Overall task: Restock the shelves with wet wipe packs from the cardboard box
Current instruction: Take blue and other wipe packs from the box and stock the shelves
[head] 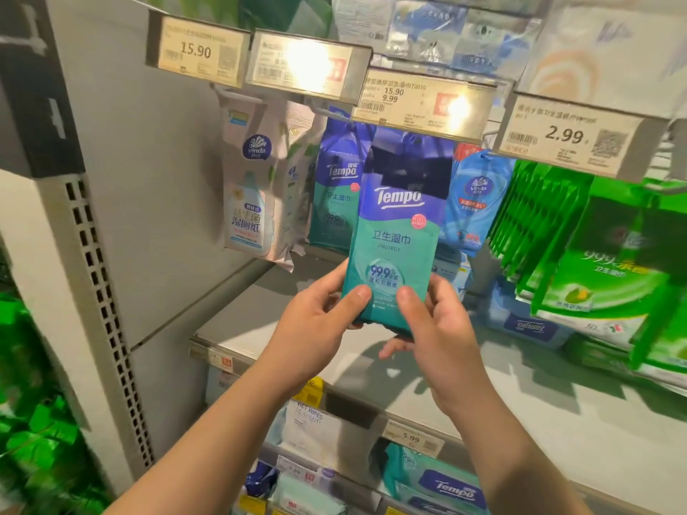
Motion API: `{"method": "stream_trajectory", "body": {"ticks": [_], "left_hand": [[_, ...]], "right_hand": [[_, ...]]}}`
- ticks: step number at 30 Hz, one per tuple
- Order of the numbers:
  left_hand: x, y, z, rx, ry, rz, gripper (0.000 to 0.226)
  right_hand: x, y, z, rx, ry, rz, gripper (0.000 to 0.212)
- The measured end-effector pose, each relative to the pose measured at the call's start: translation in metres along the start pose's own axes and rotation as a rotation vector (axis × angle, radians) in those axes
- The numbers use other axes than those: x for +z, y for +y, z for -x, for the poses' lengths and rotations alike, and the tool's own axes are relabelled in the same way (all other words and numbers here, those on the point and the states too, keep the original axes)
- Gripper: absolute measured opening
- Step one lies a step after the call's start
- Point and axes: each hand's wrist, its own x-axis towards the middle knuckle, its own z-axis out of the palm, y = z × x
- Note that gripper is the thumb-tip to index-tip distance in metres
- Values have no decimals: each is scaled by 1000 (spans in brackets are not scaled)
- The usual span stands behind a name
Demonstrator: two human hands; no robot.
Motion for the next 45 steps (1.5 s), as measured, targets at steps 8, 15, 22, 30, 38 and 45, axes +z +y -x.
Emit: {"method": "stream_trajectory", "body": {"ticks": [8, 15, 22, 30, 38, 45], "left_hand": [[4, 4, -21, -19, 66, -55, 32], [12, 7, -54, -93, 119, -139, 28], [16, 0, -62, -158, 126, -273, 23], [22, 2, -38, -267, 170, -282, 69], [5, 0, 12, -262, 253, -530, 61], [-31, -13, 89, -327, 326, -790, 87]], "right_hand": [[4, 8, -23, -5, 45, 99, 14], [7, 9, -56, 26, 96, 106, 19], [1, 26, -66, 57, 130, 194, 9], [-9, 30, -58, 230, 47, 218, 19], [-7, 49, -26, 252, 43, 428, 43], [28, 72, 16, 54, -242, 650, 44]]}}
